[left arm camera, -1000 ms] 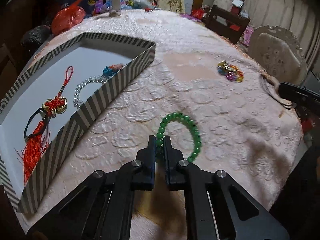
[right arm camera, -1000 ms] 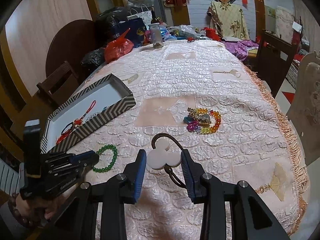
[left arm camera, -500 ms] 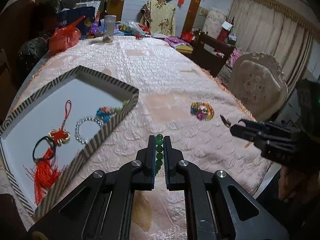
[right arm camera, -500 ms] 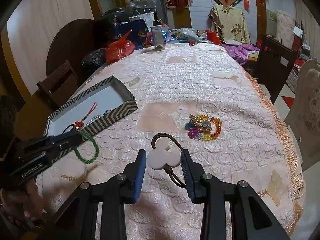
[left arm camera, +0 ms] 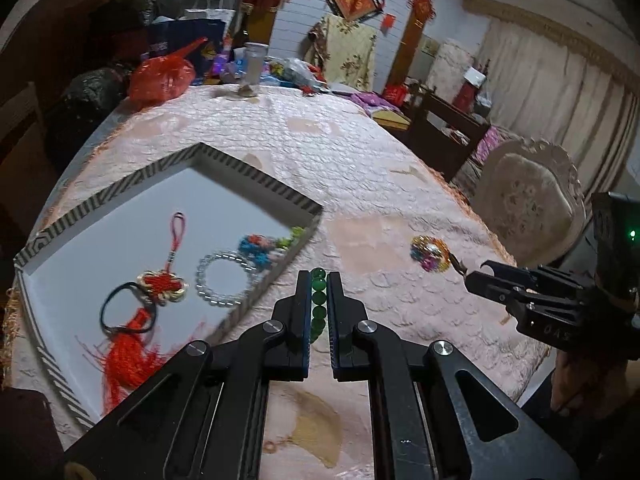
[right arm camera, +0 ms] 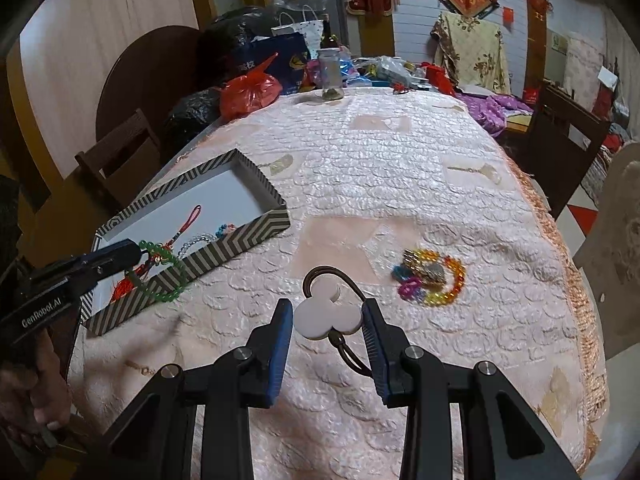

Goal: Organize jewelry
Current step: 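Lower the green bracelet into the box with the left tool while the right tool drops the keychain in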

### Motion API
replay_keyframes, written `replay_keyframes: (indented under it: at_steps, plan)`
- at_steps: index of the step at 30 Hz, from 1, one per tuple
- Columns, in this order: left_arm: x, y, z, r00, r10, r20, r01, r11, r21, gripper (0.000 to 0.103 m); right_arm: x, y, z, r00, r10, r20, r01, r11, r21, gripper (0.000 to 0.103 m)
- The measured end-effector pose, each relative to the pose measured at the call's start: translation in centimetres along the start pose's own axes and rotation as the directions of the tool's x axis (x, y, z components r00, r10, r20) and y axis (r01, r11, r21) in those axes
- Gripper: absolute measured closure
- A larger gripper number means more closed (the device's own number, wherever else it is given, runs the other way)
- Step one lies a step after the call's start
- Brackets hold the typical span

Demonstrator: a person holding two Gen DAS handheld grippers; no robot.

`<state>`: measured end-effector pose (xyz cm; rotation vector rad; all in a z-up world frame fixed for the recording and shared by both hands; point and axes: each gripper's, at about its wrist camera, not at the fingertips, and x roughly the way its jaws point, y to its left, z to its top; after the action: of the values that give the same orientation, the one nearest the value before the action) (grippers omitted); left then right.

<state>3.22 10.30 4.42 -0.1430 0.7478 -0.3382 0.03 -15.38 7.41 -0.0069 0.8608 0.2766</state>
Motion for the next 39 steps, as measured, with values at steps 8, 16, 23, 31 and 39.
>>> replay_keyframes:
  at_steps: [8, 16, 23, 31, 39]
  plan:
    - [-1.7, 4.6, 1.5, 0.997, 0.062, 0.052, -0.058, 0.995, -0.08, 0.097, 1.2, 3.1, 2.4, 1.0, 0.03, 0.004, -0.03, 0.998, -0.056, 0.069]
    - [-1.8, 9.5, 1.3, 0.985, 0.166, 0.037, -0.158, 0.974, -0.16, 0.097, 3.1, 7.5, 6.1, 0.989, 0.146, 0.03, -0.142, 0.985, -0.099, 0.069]
    - [0.6, 11.9, -1.0, 0.969, 0.243, -0.036, -0.246, 0.948, -0.202, 0.097, 6.6, 11.7, 8.5, 0.96, 0.279, 0.034, -0.273, 0.954, -0.124, 0.069]
    - [1.0, 12.9, -2.7, 0.953, 0.295, -0.071, -0.303, 0.929, -0.214, 0.097, 12.5, 13.1, 7.8, 0.945, 0.326, -0.026, -0.327, 0.941, -0.092, 0.069]
    - [1.2, 13.1, -3.2, 0.938, 0.338, -0.077, -0.346, 0.913, -0.216, 0.093, 15.4, 12.1, 5.2, 0.948, 0.311, -0.07, -0.317, 0.945, -0.085, 0.069]
